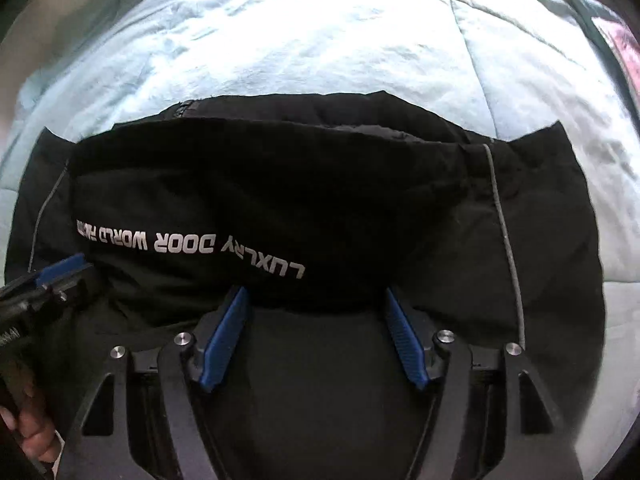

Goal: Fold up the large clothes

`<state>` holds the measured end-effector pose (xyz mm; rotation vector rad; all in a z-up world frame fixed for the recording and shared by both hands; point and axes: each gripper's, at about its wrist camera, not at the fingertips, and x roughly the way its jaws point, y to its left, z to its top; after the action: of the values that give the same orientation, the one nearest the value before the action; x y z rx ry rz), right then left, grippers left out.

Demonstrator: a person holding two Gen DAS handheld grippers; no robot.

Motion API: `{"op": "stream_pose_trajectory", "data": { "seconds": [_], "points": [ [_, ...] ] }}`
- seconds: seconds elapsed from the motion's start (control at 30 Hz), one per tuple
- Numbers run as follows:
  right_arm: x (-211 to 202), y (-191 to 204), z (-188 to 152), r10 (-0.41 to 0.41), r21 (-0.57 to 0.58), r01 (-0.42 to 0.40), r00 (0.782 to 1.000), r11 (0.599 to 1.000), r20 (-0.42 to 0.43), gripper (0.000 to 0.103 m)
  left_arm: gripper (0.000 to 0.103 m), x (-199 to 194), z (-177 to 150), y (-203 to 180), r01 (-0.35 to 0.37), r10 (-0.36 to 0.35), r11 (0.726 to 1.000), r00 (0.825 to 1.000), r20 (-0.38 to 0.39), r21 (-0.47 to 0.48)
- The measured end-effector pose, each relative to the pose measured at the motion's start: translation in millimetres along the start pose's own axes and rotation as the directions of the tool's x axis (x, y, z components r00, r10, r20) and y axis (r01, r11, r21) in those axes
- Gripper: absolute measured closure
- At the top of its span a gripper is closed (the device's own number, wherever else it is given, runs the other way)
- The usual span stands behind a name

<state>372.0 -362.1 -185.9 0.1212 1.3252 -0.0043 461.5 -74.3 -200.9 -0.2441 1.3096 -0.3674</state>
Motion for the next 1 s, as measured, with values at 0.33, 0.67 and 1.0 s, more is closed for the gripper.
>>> {"op": "stream_pose_trajectory", "data": {
  "seconds": [0.33,0.67,1.0],
  "points": [
    [-109,10,-77,0.087,-0.183,-0.065,0.99,0.981,0.113,0.036,0.043,-103,-65,-31,0.031,-0.05,0.972,0.996,0.075,0.231],
    [-29,4,-120,-0.051,-0.098,0.05,0.999,0.994,-0.006,0.036,0.03,-26,-98,-4,-0.013,0.013,0.992,1.0,-0.004,0.126],
    [-52,-15,-153,-0.044,0.021,0.041,0.989,0.999,0.141,0.034,0.012,-21,-100,-32,-0.005,0.005,0.989,1.0,-0.001,0.146]
  ]
}}
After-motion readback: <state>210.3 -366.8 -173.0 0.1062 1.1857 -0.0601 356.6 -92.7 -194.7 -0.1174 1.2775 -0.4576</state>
